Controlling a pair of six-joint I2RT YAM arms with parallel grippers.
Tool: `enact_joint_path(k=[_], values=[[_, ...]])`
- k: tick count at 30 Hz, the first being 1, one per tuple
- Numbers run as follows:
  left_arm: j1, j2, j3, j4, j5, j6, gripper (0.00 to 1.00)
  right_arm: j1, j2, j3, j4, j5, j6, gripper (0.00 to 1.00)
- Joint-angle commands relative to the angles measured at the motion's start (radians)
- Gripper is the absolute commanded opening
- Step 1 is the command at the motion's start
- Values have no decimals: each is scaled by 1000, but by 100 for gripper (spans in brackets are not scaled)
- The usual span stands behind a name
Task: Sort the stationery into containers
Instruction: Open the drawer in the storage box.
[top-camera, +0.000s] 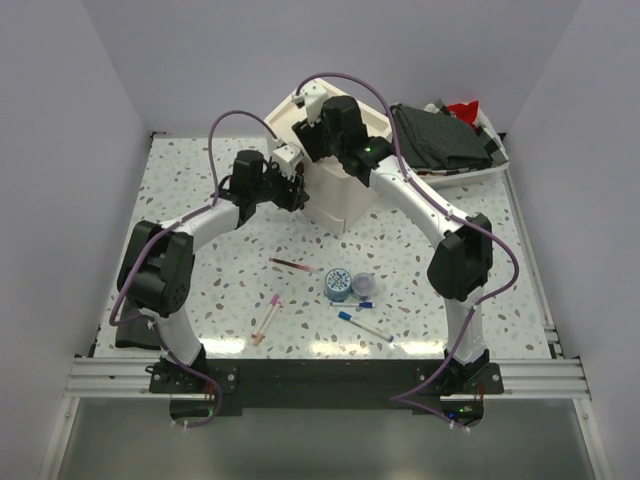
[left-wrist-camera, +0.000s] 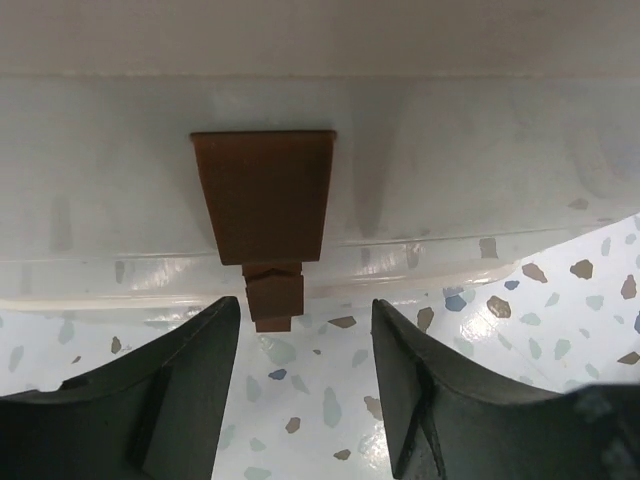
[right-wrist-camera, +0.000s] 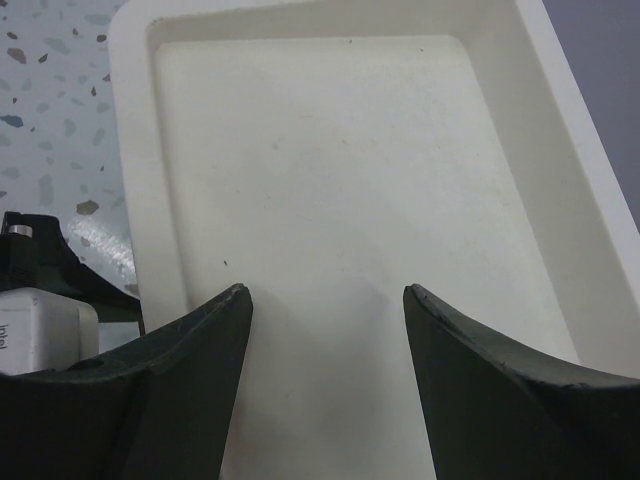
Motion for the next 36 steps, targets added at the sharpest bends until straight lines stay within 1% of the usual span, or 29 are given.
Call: enact_joint_path(k=[1, 2, 3, 4, 6, 7, 8, 9, 12, 14, 19, 22, 29, 36], values=[[-9, 20, 51, 52, 1, -31, 54, -10, 76, -12, -140, -5, 4, 68], [-9, 23, 54, 53, 1, -34, 53, -8, 76, -12, -140, -5, 5, 68], [-9, 26, 55, 55, 1, -39, 49, -10, 78, -11, -140, -7, 5, 67], [-9, 28, 57, 55, -2, -41, 43, -10, 78, -11, -140, -9, 7, 67], [-9, 34, 60, 56, -6, -48, 37, -13, 79, -11, -140, -9, 9, 67], [-9, 37, 62, 58, -6, -51, 25, -13, 79, -11, -140, -9, 9, 67], [-9, 39, 60, 62, -4, -51, 19, -14, 81, -11, -141, -9, 9, 67], [-9, 42, 62, 64, -4, -51, 15, -14, 81, -12, -140, -7, 9, 67], [-9, 48, 62, 69, -12, -51, 14, -14, 81, -12, -140, -9, 9, 67], [-9, 51, 65, 67, -12, -51, 0, -16, 84, -11, -140, -9, 10, 67], [-9, 30, 55, 47, -9, -47, 0, -14, 85, -11, -140, -9, 12, 67], [-6, -6, 23, 10, -13, -27, 0, -17, 84, -9, -141, -10, 9, 67], [34, -148, -66, -77, 8, 42, 0, -20, 85, -6, -141, -13, 7, 67], [41, -237, -122, -140, 11, 107, 0, -22, 98, 6, -146, -15, 5, 67]])
